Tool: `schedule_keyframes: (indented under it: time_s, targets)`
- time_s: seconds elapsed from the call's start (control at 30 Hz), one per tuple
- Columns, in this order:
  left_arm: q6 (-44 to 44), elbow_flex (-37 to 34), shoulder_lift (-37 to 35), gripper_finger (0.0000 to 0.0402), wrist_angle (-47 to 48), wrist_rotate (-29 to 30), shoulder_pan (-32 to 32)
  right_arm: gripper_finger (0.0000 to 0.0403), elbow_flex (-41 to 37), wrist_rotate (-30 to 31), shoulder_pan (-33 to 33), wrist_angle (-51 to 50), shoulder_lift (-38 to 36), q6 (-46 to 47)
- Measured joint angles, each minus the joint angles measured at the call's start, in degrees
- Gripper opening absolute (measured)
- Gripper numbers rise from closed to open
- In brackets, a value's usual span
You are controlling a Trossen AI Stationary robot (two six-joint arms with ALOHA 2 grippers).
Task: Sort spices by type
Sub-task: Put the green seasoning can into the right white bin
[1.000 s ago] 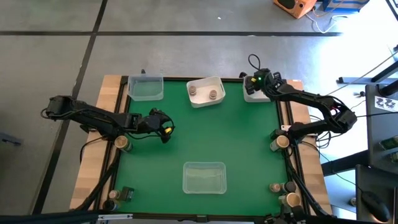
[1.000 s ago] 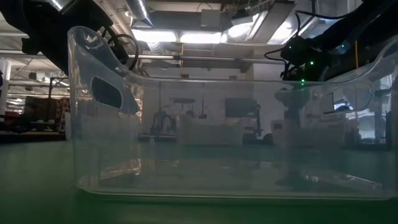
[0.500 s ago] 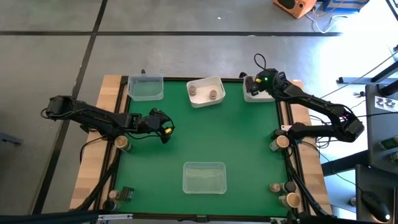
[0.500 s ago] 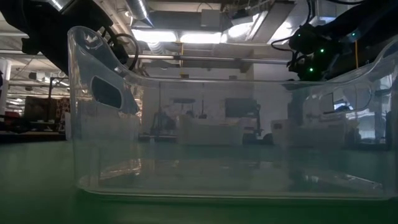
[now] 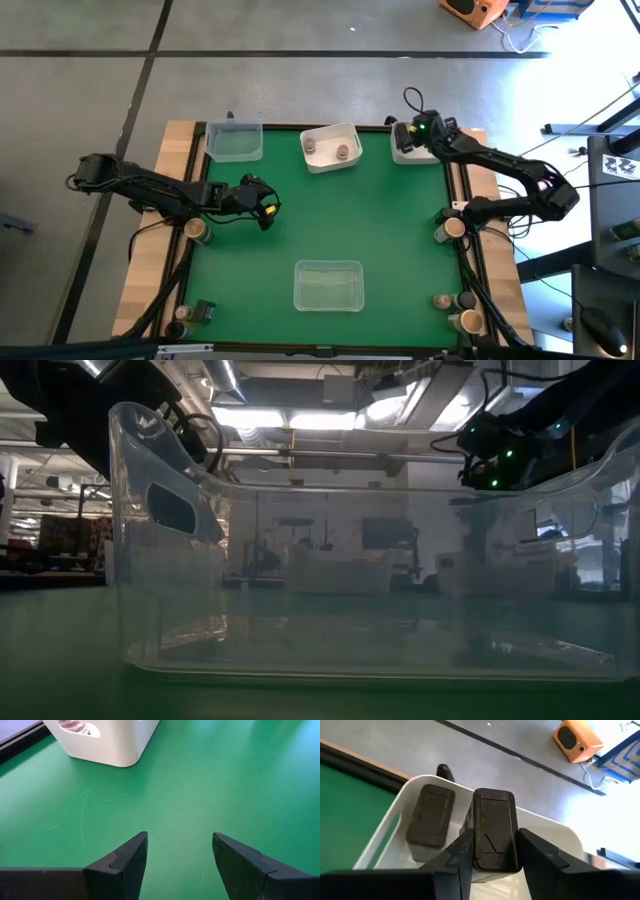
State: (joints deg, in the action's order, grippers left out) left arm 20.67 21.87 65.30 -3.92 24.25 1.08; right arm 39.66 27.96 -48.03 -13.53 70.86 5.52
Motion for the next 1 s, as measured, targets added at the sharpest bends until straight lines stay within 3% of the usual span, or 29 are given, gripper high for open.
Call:
schedule_keyframes:
  time_s: [0.4, 0.8, 1.0]
  targets:
    - [0.26, 0.0, 0.0, 0.0208, -0.03, 0.02, 0.07, 0.0135, 0.17, 0.99, 0.04, 8.4, 10.56, 1.84]
    - [3.02, 0.0, 0.0, 0.0208, -0.02, 0.0, 0.01, 0.0224, -0.11, -1.43, 0.03, 7.29, 10.49, 0.07]
    - [2.03, 0.0, 0.0, 0.0208, -0.04, 0.02, -0.11, 0.0245, 2.55, -3.64, 0.56, 2.58, 4.68, -3.11]
